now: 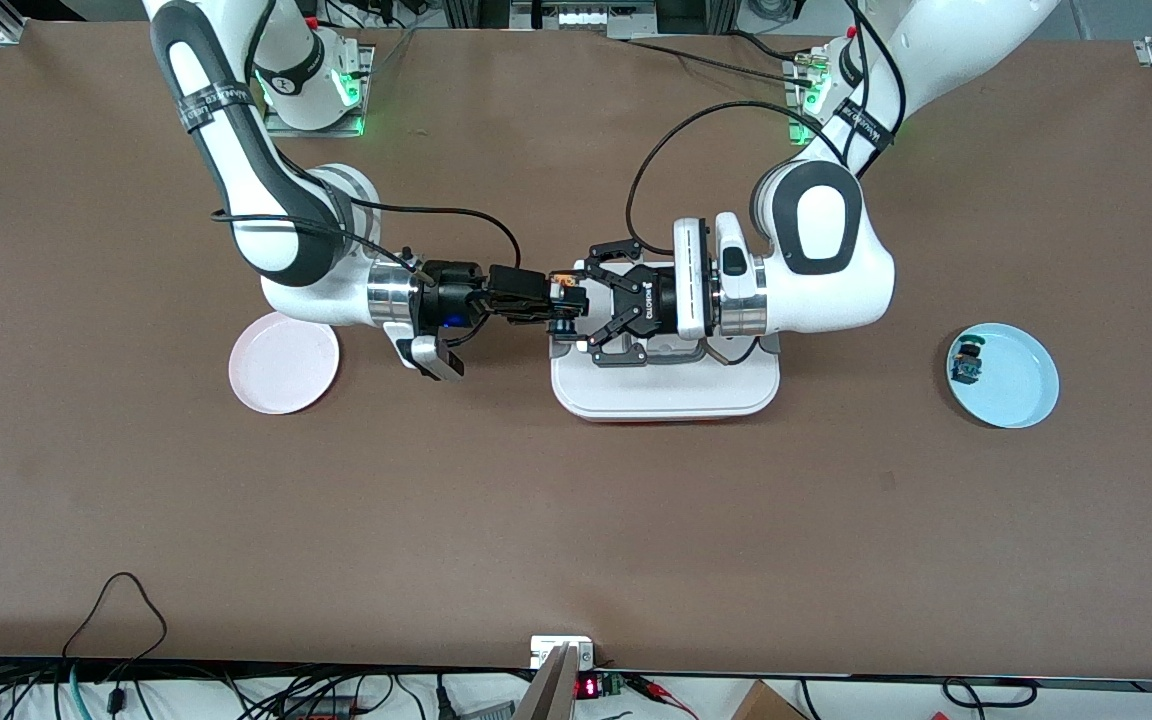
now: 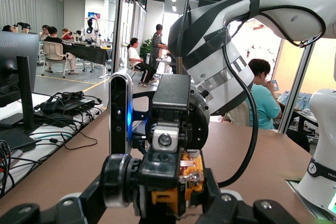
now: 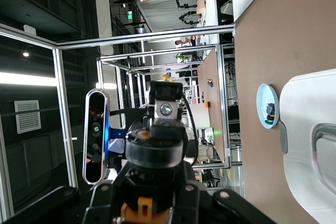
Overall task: Transfer orange switch to right arm and place
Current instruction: 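Close the right gripper on the orange switch, then pull the switch away with the right gripper while the left gripper releases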
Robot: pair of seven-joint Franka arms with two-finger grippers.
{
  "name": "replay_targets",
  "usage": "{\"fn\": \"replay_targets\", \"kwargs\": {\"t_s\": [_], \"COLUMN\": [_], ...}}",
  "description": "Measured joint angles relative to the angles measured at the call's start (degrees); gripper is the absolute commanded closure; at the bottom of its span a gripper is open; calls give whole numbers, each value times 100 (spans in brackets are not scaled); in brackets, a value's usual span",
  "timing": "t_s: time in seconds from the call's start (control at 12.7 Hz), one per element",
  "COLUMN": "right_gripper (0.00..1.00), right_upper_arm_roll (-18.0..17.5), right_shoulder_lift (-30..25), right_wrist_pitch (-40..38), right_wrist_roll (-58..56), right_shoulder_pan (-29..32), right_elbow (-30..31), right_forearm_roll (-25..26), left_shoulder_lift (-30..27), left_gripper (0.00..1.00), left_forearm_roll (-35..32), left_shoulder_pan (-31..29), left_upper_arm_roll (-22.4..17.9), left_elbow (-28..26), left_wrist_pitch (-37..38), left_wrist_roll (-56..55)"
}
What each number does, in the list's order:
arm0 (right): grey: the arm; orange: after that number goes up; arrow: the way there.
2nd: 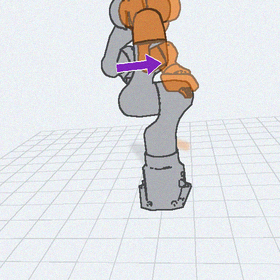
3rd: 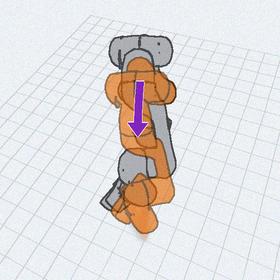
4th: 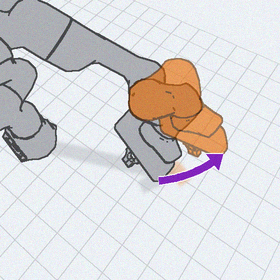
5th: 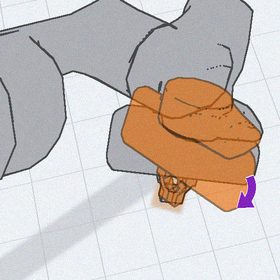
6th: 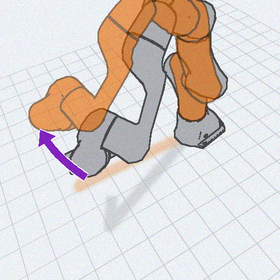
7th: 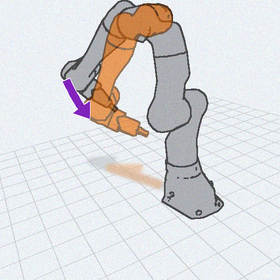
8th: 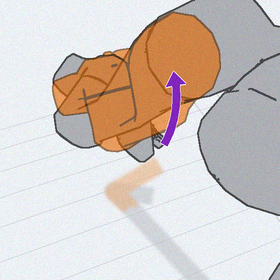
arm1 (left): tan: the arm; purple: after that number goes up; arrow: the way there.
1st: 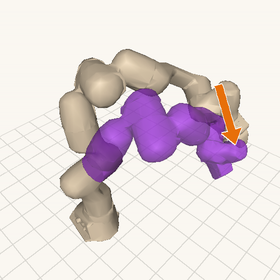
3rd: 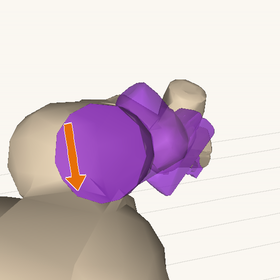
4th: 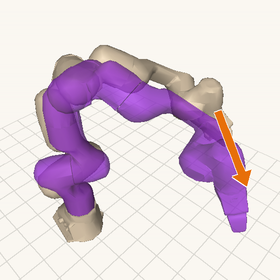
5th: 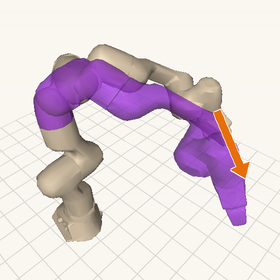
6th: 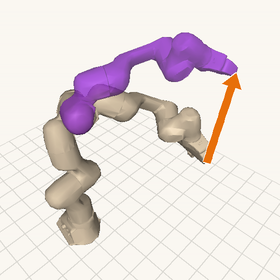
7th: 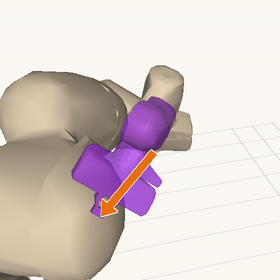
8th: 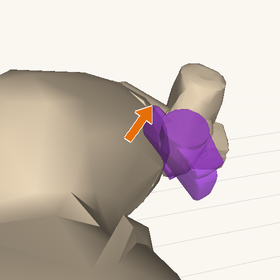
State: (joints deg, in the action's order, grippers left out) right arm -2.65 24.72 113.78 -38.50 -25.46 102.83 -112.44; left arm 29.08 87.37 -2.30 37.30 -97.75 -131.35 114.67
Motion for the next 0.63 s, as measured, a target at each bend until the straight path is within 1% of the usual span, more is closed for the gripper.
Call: {"fn": "replay_targets", "kwargs": {"t_s": [0.24,0.47,0.55,0.63], "right_gripper": [100,100,100,100], "right_upper_arm_roll": [60,126,149,166], "right_shoulder_lift": [-14,-36,-35,-35], "right_wrist_pitch": [-49,-268,-445,-747], "right_wrist_roll": [89,167,206,318], "right_shoulder_pan": [78,288,450,674], "right_elbow": [-2,-22,-24,-37], "right_forearm_roll": [6,70,320,782], "left_shoulder_lift": [1,-2,-4,-4], "left_gripper": [0,0,0,0], "left_forearm_roll": [170,173,173,173], "left_shoulder_pan": [-9,-44,-100,-198], "left_upper_arm_roll": [16,20,19,14], "left_elbow": [13,26,26,25], "left_wrist_pitch": [21,128,302,535], "left_wrist_roll": [21,21,21,21]}}
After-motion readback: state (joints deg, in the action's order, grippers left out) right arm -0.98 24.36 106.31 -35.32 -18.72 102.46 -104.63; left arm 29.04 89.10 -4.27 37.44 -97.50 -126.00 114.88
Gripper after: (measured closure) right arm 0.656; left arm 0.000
